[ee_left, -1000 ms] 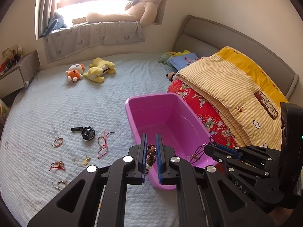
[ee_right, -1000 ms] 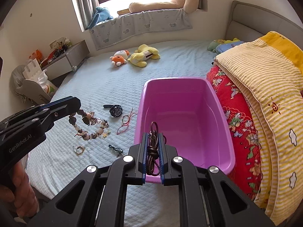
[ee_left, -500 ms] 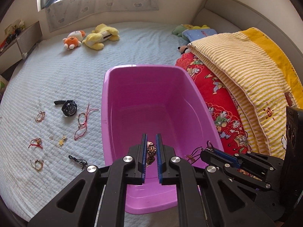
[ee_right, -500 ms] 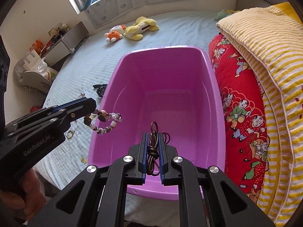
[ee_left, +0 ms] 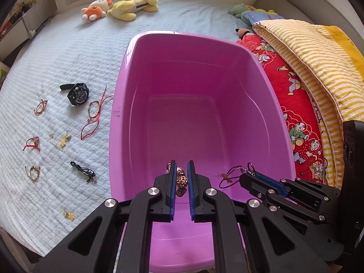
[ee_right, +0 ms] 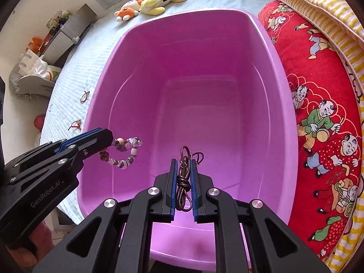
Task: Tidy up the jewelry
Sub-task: 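Open both tools to drop the necklace and bracelet into the tub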
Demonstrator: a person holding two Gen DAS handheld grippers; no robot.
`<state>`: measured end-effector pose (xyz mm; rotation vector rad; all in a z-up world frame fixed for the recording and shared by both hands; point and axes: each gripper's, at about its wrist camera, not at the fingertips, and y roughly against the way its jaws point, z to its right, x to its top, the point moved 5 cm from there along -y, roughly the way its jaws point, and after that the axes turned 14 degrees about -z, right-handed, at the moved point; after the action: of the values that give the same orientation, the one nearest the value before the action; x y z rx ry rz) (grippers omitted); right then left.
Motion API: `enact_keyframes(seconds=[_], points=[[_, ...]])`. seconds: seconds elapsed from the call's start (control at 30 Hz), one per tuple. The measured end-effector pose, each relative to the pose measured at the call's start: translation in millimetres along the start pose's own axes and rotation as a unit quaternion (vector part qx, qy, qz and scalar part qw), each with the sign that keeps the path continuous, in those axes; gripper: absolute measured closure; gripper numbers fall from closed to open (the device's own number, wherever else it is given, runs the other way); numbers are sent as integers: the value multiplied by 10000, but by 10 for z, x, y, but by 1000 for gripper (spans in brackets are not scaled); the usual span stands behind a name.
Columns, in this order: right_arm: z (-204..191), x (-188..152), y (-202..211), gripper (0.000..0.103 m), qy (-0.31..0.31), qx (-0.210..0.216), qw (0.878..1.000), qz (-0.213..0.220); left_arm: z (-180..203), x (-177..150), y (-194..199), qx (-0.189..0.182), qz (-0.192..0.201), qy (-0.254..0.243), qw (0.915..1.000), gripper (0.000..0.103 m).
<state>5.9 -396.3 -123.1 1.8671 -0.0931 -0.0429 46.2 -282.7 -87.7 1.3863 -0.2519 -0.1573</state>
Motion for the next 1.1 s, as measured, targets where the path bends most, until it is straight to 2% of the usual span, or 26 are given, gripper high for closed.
enact_keyframes(seconds=[0.23,0.27,0.3,0.33,0.37,0.47,0.53,0.83,1.1], points=[[24,29,-118,91,-11,-174,9996,-208,-7,-36,-160,106,-271,-11,9996,93],[27,28,-129,89,-5,-223,9995,-243,-6,-36,-167,98,-300,-4,9995,93],[26,35,-143,81,0,-257,9993,-277,-4,-37,-167,99,-318,14,9994,92],[24,37,-148,70,4,-280,9992,-289,-6,-35,-169,91,-345,39,9994,82],[25,47,-149,64,7,-309,9991,-293,-11,-34,-165,84,-352,76,9993,64],[64,46,-120,58,-54,-395,9988,-285,-67,-30,-111,119,-226,212,9994,43],[102,51,-109,51,-97,-354,9989,-296,-103,-31,-85,113,-213,279,9993,41],[86,69,-34,47,-121,-307,9990,-316,-226,-76,53,251,-131,355,9990,39],[51,-47,106,45,-73,-218,9993,-311,-359,-170,284,208,82,497,9985,36]])
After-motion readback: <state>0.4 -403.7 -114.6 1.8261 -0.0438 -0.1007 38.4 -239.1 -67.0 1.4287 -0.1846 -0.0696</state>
